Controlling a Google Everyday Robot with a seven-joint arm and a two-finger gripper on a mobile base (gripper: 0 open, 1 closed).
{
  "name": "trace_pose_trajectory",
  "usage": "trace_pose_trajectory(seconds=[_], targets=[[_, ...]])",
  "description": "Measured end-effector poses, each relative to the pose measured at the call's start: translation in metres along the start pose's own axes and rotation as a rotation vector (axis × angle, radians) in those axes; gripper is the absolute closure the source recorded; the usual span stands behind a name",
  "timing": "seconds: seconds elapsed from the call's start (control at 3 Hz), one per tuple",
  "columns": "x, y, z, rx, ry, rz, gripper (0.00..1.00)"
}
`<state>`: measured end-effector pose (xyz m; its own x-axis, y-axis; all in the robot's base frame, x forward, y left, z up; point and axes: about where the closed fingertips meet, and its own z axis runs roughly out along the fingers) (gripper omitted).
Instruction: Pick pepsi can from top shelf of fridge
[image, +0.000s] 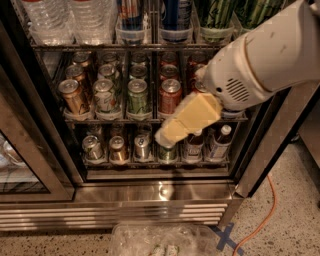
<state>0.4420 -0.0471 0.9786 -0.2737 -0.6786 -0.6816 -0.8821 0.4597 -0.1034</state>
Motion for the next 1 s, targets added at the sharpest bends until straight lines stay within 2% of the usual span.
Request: trace_pose_trajectory(seconds=[0.33,0.67,1.0], targets=[[-0.029,0.012,0.013,0.003,-0.113,0.069,0.0],[-0.029,0.012,0.013,0.003,-0.113,0.069,0.0],[-0.04,0.015,0.027,-0.002,-0.194,0.117,0.0]])
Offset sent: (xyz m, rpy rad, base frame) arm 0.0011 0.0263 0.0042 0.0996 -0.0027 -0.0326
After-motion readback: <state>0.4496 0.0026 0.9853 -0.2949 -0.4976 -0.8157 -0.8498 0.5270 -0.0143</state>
